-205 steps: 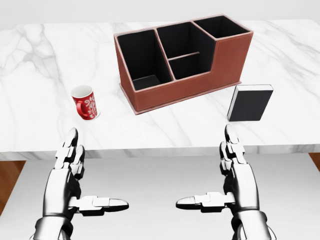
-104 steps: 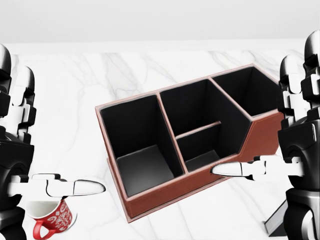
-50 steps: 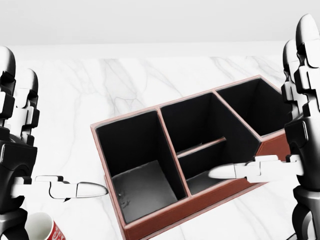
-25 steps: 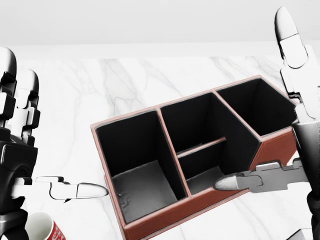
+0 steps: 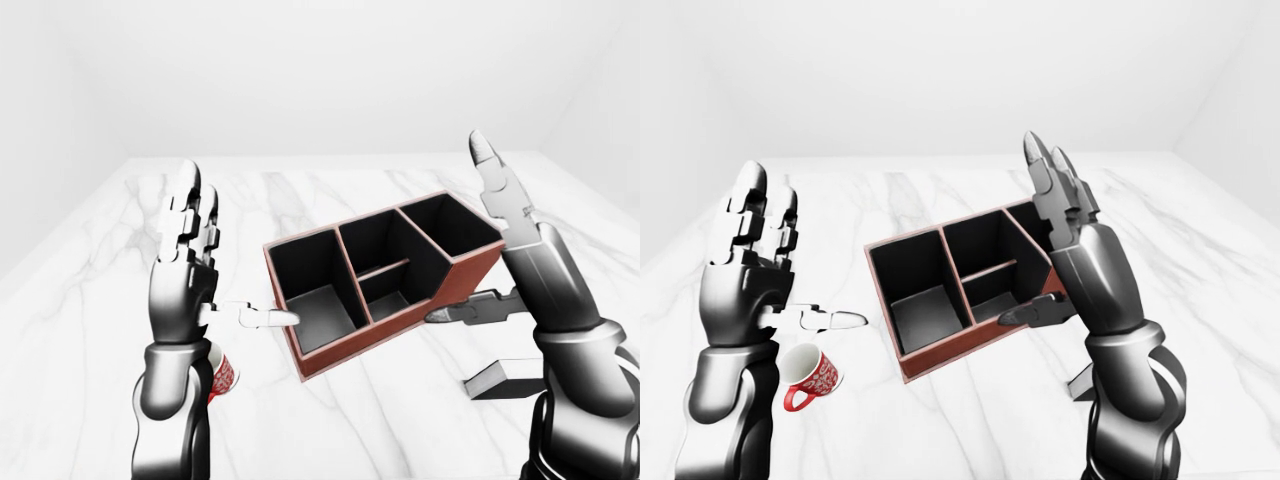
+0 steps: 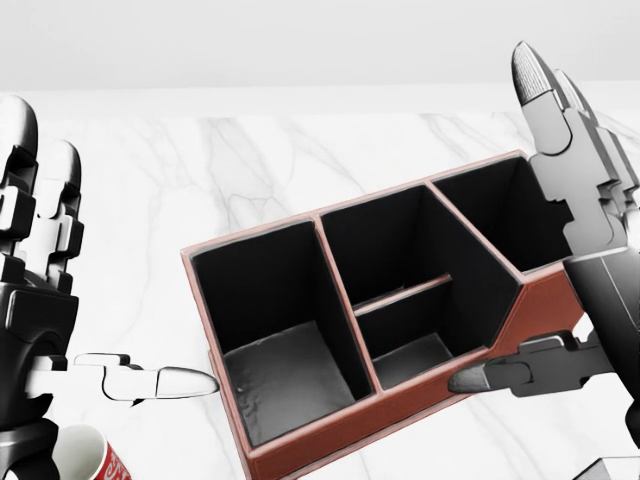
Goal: Pick up the book and place it in the back compartment of the caddy.
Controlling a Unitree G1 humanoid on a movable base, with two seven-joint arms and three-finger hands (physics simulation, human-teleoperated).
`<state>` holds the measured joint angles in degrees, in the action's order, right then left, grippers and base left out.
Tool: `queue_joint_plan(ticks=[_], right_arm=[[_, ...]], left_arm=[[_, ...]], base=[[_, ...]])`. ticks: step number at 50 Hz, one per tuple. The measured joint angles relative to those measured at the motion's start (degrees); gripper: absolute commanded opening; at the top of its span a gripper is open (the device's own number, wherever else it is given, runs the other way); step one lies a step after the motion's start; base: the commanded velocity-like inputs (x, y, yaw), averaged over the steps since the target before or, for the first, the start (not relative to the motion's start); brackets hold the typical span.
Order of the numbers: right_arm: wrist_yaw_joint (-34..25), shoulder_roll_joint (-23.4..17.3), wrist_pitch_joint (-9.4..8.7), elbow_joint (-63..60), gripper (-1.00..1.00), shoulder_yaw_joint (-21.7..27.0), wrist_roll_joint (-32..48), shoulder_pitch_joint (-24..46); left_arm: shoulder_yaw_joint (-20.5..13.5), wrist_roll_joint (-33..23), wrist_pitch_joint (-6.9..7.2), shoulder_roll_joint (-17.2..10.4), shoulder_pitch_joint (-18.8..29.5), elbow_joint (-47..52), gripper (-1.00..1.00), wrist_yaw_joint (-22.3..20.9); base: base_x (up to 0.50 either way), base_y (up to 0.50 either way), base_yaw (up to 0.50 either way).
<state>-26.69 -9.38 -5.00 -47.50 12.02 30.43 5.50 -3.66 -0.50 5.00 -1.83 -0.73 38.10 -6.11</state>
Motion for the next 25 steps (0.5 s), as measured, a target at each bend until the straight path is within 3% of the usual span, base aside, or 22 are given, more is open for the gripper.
queue_joint_plan(ticks=[25], right_arm=[[-4.2, -1.9, 0.00, 3.3, 1.00, 4.4, 3.8, -0.4]], left_arm=[[0.1, -0.1, 0.00, 0.0, 0.0, -0.4, 0.98, 0.0]], base=[[0.00, 0.00, 0.00]])
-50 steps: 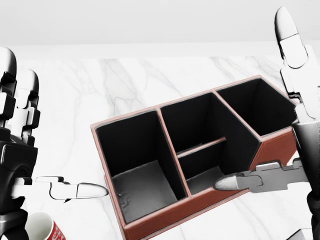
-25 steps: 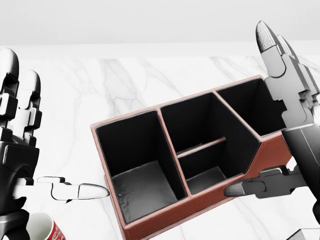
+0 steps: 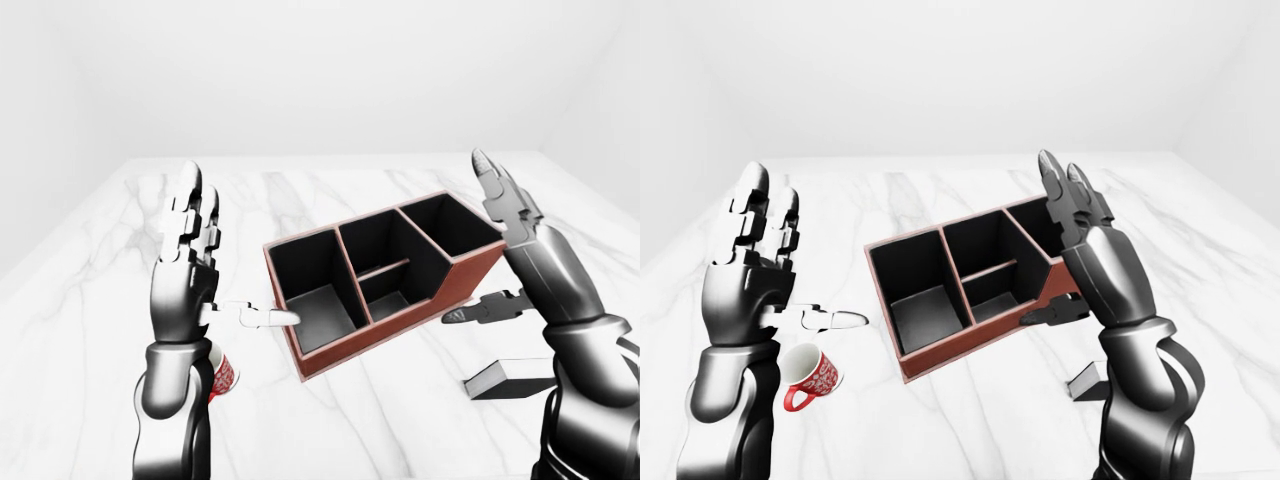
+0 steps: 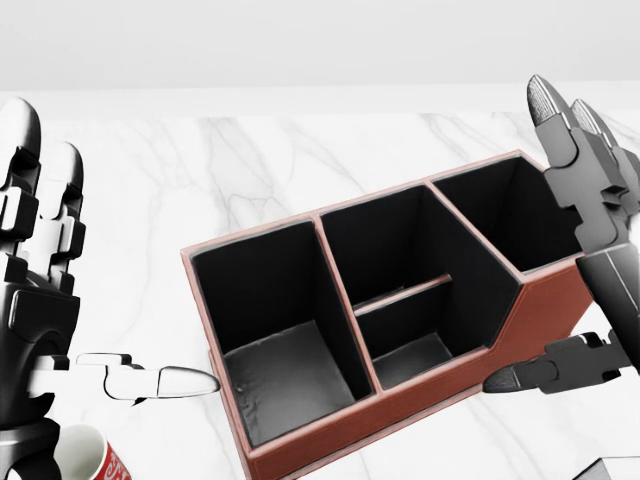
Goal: Pick up the book and place it in the back compartment of the caddy.
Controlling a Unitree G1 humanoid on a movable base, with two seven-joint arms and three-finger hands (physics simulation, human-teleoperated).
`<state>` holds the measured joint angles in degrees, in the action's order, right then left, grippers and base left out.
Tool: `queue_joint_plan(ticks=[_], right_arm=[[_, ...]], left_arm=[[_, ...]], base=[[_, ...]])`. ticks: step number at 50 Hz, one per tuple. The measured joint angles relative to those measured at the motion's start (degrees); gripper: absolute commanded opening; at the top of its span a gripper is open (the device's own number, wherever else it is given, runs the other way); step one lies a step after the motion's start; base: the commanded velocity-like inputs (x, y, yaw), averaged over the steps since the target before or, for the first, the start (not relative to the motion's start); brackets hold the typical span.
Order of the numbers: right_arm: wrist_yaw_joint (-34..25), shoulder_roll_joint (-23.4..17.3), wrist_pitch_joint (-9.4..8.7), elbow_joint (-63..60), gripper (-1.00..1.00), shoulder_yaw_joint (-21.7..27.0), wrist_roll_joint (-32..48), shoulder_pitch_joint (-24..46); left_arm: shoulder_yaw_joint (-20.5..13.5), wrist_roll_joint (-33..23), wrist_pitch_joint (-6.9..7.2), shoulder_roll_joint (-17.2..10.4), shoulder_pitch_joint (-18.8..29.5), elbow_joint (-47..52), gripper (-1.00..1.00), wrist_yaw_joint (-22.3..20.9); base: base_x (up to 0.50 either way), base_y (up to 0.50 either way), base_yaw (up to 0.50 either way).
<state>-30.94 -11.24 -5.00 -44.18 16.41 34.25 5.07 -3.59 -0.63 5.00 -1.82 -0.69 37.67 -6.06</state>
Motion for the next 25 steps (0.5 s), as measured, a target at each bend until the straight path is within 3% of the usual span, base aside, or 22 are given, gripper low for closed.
queue_joint_plan(ticks=[25], right_arm=[[-1.5, -0.9, 0.00, 3.5, 1.00, 2.6, 2.1, -1.6]], left_arm=[[0.1, -0.1, 0.00, 0.0, -0.2, -0.2, 0.98, 0.0]], base=[[0.00, 0.00, 0.00]])
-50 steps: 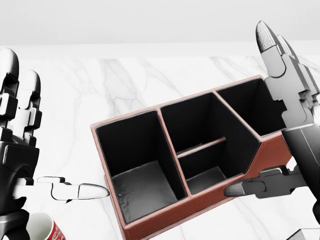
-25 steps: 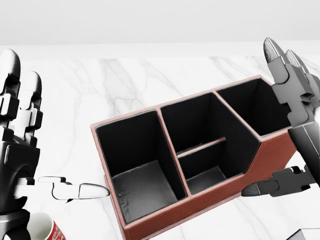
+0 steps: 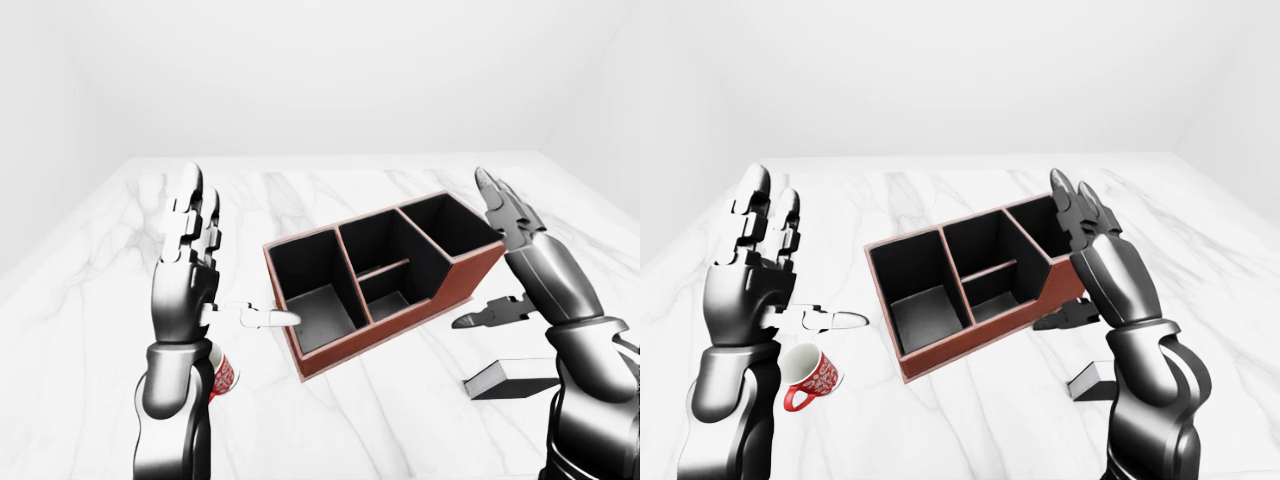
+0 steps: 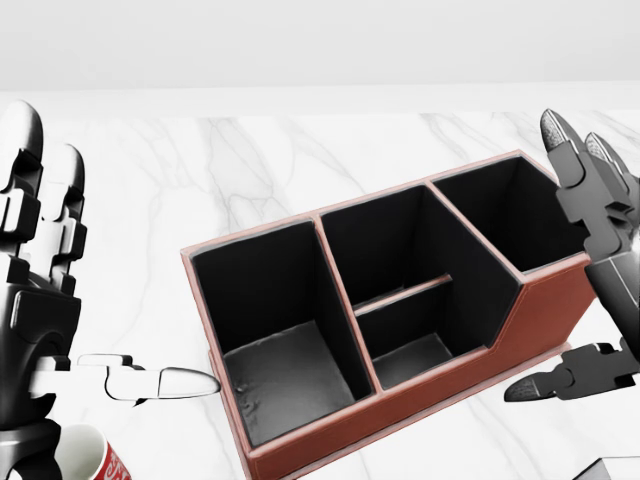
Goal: Pick up the book and place it in the back compartment of the caddy.
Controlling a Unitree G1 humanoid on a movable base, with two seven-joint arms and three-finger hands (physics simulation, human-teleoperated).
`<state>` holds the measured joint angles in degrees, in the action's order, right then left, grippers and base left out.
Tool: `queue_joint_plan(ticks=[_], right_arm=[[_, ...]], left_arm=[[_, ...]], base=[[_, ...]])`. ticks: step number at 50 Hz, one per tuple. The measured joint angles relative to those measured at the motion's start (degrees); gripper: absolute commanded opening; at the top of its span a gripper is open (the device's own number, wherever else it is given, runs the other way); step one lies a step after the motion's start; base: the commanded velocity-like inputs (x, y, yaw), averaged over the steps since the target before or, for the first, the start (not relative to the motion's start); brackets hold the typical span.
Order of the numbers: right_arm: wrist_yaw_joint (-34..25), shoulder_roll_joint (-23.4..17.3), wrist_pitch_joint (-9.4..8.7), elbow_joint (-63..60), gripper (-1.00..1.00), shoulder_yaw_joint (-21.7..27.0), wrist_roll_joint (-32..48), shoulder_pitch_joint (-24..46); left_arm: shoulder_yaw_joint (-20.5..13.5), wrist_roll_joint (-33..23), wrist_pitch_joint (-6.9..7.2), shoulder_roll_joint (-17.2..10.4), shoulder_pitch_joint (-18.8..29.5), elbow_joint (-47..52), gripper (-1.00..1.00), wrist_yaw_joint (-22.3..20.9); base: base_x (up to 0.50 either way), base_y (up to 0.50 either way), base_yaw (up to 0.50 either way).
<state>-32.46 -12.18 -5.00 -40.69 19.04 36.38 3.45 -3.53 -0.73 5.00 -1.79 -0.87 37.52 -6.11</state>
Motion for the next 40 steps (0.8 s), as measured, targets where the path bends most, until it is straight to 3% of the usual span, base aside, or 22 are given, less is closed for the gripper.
queue_joint_plan(ticks=[40], right_arm=[[-3.0, 0.2, 0.00, 6.4, 1.00, 2.9, 4.0, -3.8]], left_arm=[[0.3, -0.3, 0.00, 0.1, -0.1, -1.4, 0.98, 0.0]], base=[[0.00, 0.00, 0.00]])
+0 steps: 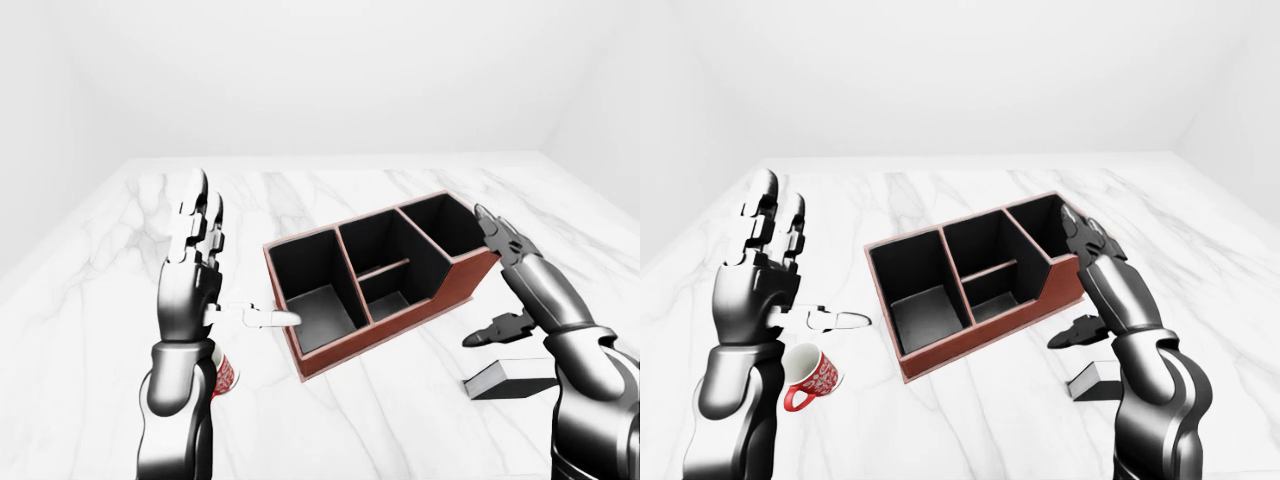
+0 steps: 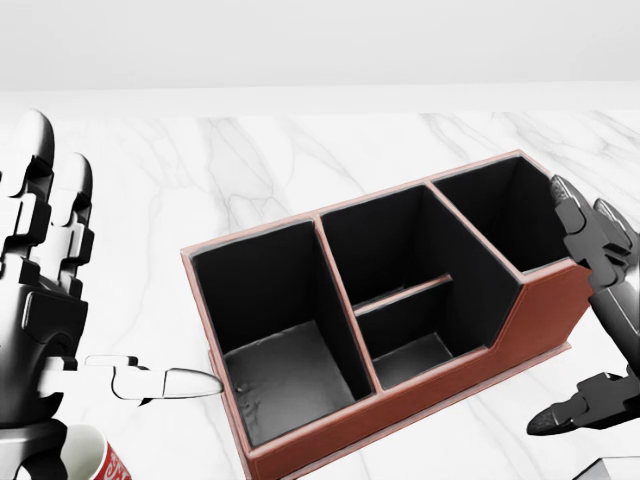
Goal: Pick up the book and place it in the back compartment of the caddy.
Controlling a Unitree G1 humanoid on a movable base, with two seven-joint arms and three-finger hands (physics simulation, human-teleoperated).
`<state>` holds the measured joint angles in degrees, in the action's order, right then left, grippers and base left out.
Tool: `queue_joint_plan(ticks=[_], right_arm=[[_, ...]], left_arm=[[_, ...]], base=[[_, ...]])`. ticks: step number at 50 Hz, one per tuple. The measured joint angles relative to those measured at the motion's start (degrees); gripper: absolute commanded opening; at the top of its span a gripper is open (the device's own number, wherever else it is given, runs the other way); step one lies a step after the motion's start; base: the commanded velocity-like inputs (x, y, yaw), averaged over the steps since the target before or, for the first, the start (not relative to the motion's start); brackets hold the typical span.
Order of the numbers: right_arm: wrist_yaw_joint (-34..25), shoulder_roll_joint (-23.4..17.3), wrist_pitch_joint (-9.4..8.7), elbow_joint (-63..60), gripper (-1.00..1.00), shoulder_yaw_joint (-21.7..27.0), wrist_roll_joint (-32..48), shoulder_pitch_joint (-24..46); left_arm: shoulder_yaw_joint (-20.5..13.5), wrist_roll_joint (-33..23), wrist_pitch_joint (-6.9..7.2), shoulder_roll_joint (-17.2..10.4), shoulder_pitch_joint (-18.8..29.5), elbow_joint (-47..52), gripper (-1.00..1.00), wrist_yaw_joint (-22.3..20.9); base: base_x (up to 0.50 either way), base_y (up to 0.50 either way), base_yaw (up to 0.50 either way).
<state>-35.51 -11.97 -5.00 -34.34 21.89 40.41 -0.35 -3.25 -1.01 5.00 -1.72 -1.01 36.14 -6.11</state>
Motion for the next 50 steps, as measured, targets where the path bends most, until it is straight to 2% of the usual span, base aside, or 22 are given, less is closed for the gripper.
queue_joint_plan(ticks=[50], right_arm=[[-3.9, 2.2, 0.00, 4.1, 1.00, 1.3, 3.8, -5.7]], left_arm=[[0.6, -0.6, 0.00, 0.1, -0.5, -1.7, 0.98, -0.1]], base=[[0.00, 0.00, 0.00]])
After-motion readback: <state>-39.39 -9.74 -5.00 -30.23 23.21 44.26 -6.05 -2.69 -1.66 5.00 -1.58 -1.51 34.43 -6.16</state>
